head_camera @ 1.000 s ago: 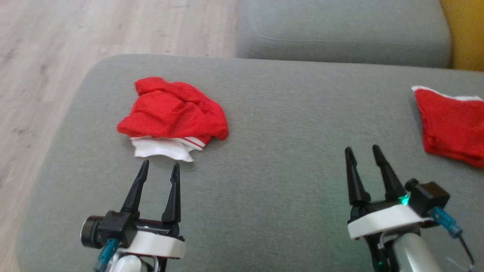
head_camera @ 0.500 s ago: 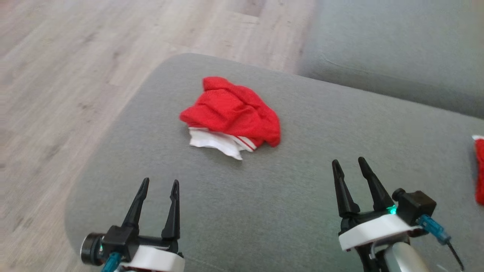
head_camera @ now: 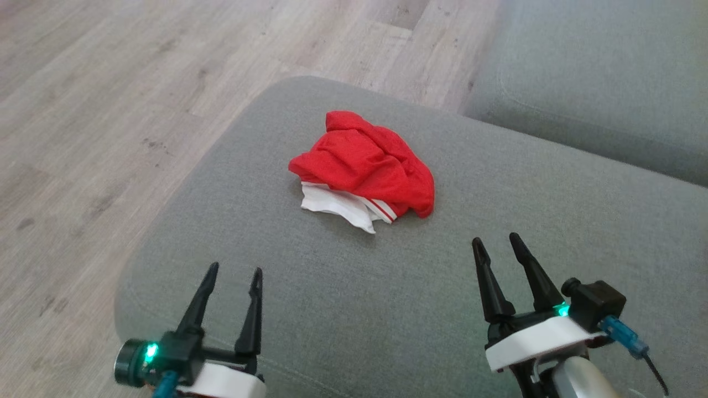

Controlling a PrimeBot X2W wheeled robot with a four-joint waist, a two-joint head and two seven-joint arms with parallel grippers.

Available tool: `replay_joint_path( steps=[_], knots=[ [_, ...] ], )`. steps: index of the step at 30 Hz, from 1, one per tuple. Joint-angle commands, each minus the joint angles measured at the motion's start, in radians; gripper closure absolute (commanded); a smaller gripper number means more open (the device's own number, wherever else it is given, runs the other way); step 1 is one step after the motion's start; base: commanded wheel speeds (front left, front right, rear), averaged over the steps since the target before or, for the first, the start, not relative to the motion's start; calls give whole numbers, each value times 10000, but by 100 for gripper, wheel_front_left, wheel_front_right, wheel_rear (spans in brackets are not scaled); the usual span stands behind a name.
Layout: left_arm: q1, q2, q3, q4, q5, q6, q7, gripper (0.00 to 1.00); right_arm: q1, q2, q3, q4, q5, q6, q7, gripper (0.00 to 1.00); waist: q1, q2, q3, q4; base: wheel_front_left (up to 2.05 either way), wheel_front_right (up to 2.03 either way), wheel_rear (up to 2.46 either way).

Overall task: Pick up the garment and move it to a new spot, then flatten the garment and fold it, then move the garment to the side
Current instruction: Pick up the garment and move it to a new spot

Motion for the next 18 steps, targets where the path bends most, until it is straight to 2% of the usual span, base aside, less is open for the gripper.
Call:
replay_joint_path(
  steps=[1, 5, 11, 14, 18],
  knots=[
    [-525, 156, 47, -209, 321, -101, -51, 0, -330, -28, 179, -318, -55, -19, -110, 0, 1, -1, 178, -115, 0, 0, 0],
    [-1407, 189, -335, 175, 309, -329, -51, 0, -592, -28, 46, -320, -327, -19, -110, 0, 1, -1, 746, -411, 0, 0, 0],
    [-4031, 817, -1358, 1555, -68, -571, 736, 0, -1203, -28, -106, -428, -812, -19, -110, 0, 1, -1, 2012, -1123, 0, 0, 0],
    [-5604, 1406, -2463, 2220, -1037, -581, 1462, 0, -1508, -28, -198, -517, -958, -19, -110, 0, 1, -1, 2615, -1542, 0, 0, 0],
    [-7532, 2336, -4049, 2843, -2854, -584, 2480, 0, -1879, -28, -190, -613, -1071, -19, -110, 0, 1, -1, 3261, -2080, 0, 0, 0]
  ],
)
